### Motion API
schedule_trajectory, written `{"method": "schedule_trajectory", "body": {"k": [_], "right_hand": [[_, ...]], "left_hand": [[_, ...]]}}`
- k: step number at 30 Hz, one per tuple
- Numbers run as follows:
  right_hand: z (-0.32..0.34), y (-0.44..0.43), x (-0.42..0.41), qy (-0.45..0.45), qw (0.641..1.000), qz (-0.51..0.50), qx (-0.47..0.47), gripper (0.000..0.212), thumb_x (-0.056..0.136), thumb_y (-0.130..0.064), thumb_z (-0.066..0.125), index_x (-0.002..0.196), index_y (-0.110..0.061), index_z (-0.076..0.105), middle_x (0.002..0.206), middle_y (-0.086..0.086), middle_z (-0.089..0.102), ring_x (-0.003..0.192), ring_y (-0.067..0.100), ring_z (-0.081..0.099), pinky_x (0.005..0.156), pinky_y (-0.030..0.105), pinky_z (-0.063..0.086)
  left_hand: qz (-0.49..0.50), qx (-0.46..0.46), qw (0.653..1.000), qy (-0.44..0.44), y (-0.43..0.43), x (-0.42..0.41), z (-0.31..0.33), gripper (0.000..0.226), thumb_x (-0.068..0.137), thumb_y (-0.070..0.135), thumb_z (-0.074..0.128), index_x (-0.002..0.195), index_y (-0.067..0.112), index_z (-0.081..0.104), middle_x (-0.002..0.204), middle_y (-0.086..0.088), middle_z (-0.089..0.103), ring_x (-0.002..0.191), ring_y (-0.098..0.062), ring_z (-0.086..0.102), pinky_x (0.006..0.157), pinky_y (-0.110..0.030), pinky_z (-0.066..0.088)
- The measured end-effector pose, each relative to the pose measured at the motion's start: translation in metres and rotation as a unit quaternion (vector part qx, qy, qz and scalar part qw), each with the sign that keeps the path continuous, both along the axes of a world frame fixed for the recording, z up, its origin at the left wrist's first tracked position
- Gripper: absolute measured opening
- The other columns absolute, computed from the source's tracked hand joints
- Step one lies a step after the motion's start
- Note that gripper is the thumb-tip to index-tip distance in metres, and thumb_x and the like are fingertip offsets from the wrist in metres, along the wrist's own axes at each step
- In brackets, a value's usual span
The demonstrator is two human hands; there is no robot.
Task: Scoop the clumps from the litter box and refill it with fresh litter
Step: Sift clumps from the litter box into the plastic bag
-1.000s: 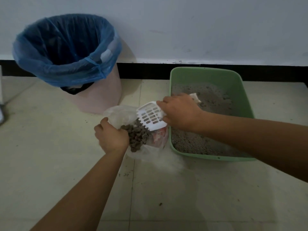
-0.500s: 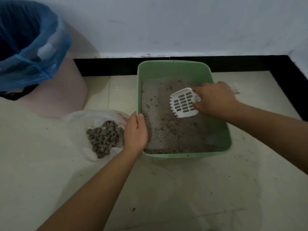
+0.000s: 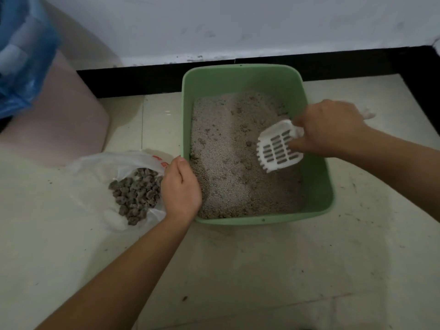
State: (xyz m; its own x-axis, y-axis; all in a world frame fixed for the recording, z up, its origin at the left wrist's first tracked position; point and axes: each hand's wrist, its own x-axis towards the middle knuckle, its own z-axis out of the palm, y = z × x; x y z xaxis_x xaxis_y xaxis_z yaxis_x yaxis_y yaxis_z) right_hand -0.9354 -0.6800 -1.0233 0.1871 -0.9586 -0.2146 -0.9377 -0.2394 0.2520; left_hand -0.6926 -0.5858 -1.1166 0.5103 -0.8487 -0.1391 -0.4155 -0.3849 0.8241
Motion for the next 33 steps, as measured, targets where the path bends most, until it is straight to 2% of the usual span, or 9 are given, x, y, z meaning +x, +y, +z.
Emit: {"method": "schedule_trajectory", "body": {"k": [4, 10, 13, 15, 20, 25, 27, 30, 33], "right_hand": [[-0.032, 0.019, -0.002, -0.088, 0.986, -0.08, 0.118, 0.033, 0.081, -0.045, 0.071, 0.098, -0.017, 0.074, 0.065, -0.004, 0.064, 0.057, 0.01, 0.061, 0.05, 0.024, 0.052], [-0.07, 0.051, -0.004, -0.201, 0.965, -0.147, 0.087, 0.043, 0.083, -0.053, 0.067, 0.088, -0.011, 0.077, 0.063, 0.004, 0.067, 0.055, 0.017, 0.062, 0.048, 0.029, 0.05], [-0.075, 0.055, 0.0, -0.23, 0.958, -0.161, 0.067, 0.041, 0.083, -0.051, 0.067, 0.091, -0.012, 0.078, 0.065, 0.005, 0.069, 0.054, 0.015, 0.061, 0.048, 0.026, 0.046], [-0.076, 0.051, 0.004, -0.238, 0.958, -0.151, 0.053, 0.039, 0.084, -0.05, 0.066, 0.093, -0.014, 0.078, 0.066, 0.003, 0.07, 0.054, 0.013, 0.061, 0.05, 0.027, 0.051], [-0.074, 0.034, 0.01, -0.297, 0.945, -0.139, 0.018, 0.03, 0.088, -0.042, 0.066, 0.099, -0.016, 0.076, 0.071, 0.001, 0.072, 0.054, 0.011, 0.064, 0.051, 0.026, 0.054], [-0.074, 0.008, 0.03, -0.296, 0.952, -0.078, 0.0, 0.029, 0.089, -0.041, 0.061, 0.099, -0.017, 0.073, 0.077, 0.001, 0.071, 0.066, 0.014, 0.065, 0.064, 0.03, 0.057], [-0.075, -0.003, 0.046, -0.279, 0.96, -0.038, 0.0, 0.027, 0.092, -0.039, 0.057, 0.102, -0.018, 0.07, 0.078, 0.0, 0.067, 0.066, 0.013, 0.061, 0.06, 0.027, 0.052], [-0.076, -0.016, 0.072, -0.261, 0.965, 0.032, -0.013, 0.026, 0.095, -0.035, 0.053, 0.105, -0.015, 0.067, 0.083, -0.001, 0.06, 0.069, 0.012, 0.054, 0.053, 0.019, 0.032], [-0.08, -0.023, 0.081, -0.289, 0.955, 0.072, 0.004, 0.031, 0.094, -0.033, 0.055, 0.109, -0.01, 0.069, 0.089, 0.002, 0.064, 0.075, 0.014, 0.058, 0.057, 0.019, 0.034]], "left_hand": [[-0.002, 0.0, 1.0, -0.002, 0.0, 0.001, -0.002, 0.036, 0.106, 0.025, 0.029, 0.095, 0.006, 0.057, 0.092, -0.004, 0.055, 0.086, -0.019, 0.048, 0.073, -0.025, 0.028], [-0.001, -0.006, 1.0, 0.013, 0.0, 0.001, -0.001, 0.039, 0.106, 0.024, 0.029, 0.111, 0.003, 0.061, 0.101, 0.002, 0.051, 0.095, -0.013, 0.047, 0.08, -0.022, 0.027], [0.002, -0.004, 1.0, 0.016, 0.001, 0.0, -0.002, 0.036, 0.106, 0.025, 0.029, 0.099, 0.006, 0.06, 0.097, 0.0, 0.055, 0.091, -0.017, 0.049, 0.077, -0.025, 0.029], [0.007, -0.002, 1.0, 0.018, 0.0, 0.001, -0.003, 0.036, 0.106, 0.025, 0.029, 0.09, 0.008, 0.056, 0.092, -0.005, 0.056, 0.086, -0.02, 0.05, 0.075, -0.027, 0.03], [0.002, -0.011, 1.0, 0.029, 0.002, 0.001, -0.003, 0.038, 0.106, 0.027, 0.028, 0.089, 0.007, 0.056, 0.094, -0.009, 0.059, 0.091, -0.025, 0.055, 0.077, -0.03, 0.034], [0.018, -0.017, 0.998, 0.065, 0.001, 0.002, -0.005, 0.071, 0.09, 0.052, 0.019, 0.129, 0.01, 0.061, 0.131, -0.01, 0.062, 0.122, -0.025, 0.054, 0.106, -0.041, 0.041], [0.023, -0.016, 0.997, 0.077, 0.0, 0.001, -0.004, 0.08, 0.083, 0.058, 0.015, 0.128, 0.012, 0.062, 0.13, -0.009, 0.062, 0.122, -0.025, 0.054, 0.106, -0.045, 0.042], [0.026, -0.007, 0.996, 0.08, 0.001, 0.001, -0.002, 0.077, 0.082, 0.055, 0.015, 0.127, 0.013, 0.063, 0.13, -0.008, 0.062, 0.121, -0.025, 0.054, 0.105, -0.045, 0.043], [0.028, -0.005, 0.996, 0.089, 0.001, 0.002, -0.002, 0.072, 0.083, 0.05, 0.016, 0.124, 0.014, 0.064, 0.126, -0.008, 0.064, 0.116, -0.024, 0.055, 0.101, -0.041, 0.045]]}}
